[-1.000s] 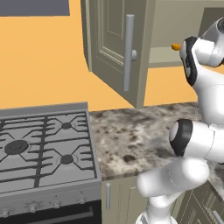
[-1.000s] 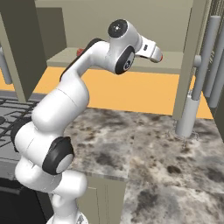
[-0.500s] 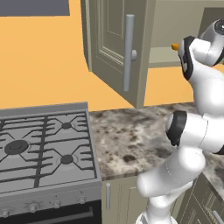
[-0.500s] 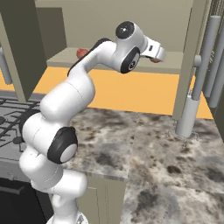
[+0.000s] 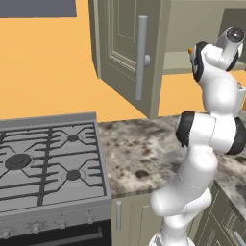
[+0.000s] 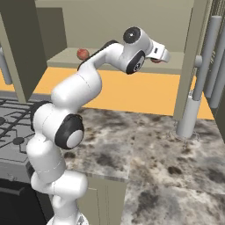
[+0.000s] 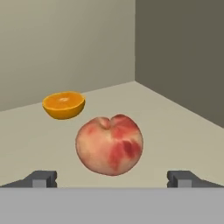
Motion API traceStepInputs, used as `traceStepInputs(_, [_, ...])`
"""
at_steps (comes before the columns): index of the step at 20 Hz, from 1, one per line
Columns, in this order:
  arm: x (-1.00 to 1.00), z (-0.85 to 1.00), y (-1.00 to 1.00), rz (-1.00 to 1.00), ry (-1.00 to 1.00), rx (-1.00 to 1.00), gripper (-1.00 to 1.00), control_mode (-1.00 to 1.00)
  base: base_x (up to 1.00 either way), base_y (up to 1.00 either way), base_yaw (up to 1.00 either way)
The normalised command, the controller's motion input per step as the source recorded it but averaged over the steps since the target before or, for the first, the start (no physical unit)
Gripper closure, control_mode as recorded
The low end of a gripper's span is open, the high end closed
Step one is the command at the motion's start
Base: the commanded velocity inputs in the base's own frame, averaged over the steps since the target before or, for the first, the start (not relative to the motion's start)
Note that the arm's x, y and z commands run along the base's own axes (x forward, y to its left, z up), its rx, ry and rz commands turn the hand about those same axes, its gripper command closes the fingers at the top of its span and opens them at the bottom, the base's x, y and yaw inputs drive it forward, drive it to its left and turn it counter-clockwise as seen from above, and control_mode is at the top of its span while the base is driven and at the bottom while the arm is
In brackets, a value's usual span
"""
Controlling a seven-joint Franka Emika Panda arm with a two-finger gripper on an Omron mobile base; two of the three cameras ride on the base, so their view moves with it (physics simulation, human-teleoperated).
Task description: Open the cabinet. Pick the peach and peach from the cabinet and place them into the bowl. Then close the cabinet.
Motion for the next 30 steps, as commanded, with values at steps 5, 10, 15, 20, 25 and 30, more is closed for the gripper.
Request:
traceStepInputs(5, [0.43,0.00,-0.34,0.00,0.00,0.00,-1.00,-1.00,0.00,0.00,0.00])
traceStepInputs(10, [0.45,-0.20,-0.10,0.00,0.00,0.00,1.00,-1.00,0.00,0.00,0.00])
traceStepInputs(15, [0.13,-0.05,0.00,0.00,0.00,0.00,1.00,-1.00,0.00,0.00,0.00])
traceStepInputs(20, [-0.28,0.08,0.02,0.00,-0.02,0.00,1.00,-1.00,0.00,0.00,0.00])
traceStepInputs(25, [-0.95,0.12,0.63,0.01,-0.03,-0.02,1.00,-1.00,0.00,0.00,0.00])
traceStepInputs(30, [-1.00,0.30,1.00,0.09,-0.02,-0.13,1.00,-1.00,0.00,0.00,0.00])
